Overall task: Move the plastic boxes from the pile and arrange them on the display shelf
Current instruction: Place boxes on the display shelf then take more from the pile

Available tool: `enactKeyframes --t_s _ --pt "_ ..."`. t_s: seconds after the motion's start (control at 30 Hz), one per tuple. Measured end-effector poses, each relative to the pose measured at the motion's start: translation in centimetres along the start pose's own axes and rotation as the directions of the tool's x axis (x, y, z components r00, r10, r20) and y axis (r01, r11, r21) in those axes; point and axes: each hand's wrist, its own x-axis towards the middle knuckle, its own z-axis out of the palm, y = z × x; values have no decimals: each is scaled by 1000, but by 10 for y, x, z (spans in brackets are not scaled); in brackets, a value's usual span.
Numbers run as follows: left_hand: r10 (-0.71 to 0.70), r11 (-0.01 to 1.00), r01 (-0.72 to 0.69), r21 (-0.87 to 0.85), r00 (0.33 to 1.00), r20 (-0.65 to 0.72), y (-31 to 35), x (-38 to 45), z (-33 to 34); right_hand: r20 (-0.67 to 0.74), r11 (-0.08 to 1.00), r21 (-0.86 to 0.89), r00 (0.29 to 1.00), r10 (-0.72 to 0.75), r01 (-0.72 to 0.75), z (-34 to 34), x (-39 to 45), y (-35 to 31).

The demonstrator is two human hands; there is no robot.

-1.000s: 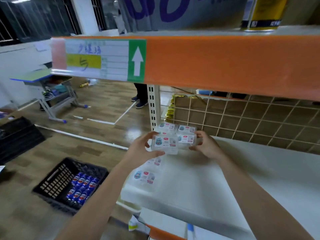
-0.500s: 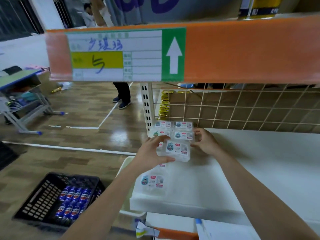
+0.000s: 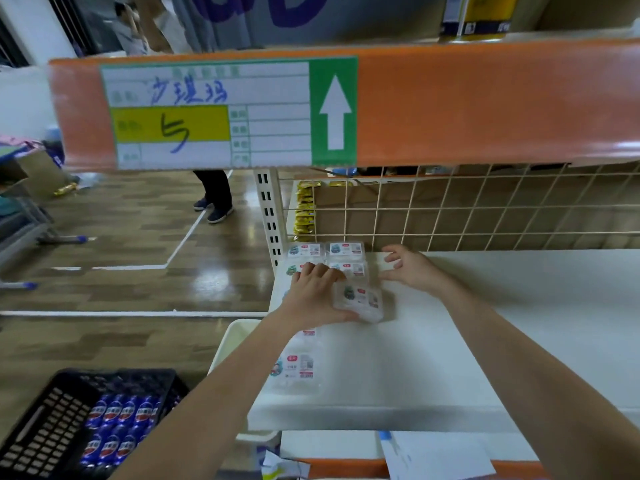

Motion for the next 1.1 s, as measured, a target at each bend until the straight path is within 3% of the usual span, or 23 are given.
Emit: enactKeyframes --t_s 0.3,0.53,1.1 --pt "30 970 -27 240 999 -11 0 -5 -4 -43 1000 2 999 -17 17 -17 2 2" --pt "65 982 -68 175 998 23 0 -6 -11 -65 999 -3 997 -43 43 -30 7 -1" --pt "57 967 -56 248 998 5 -6 -11 -12 -44 998 -54 999 -10 8 -27 3 -16"
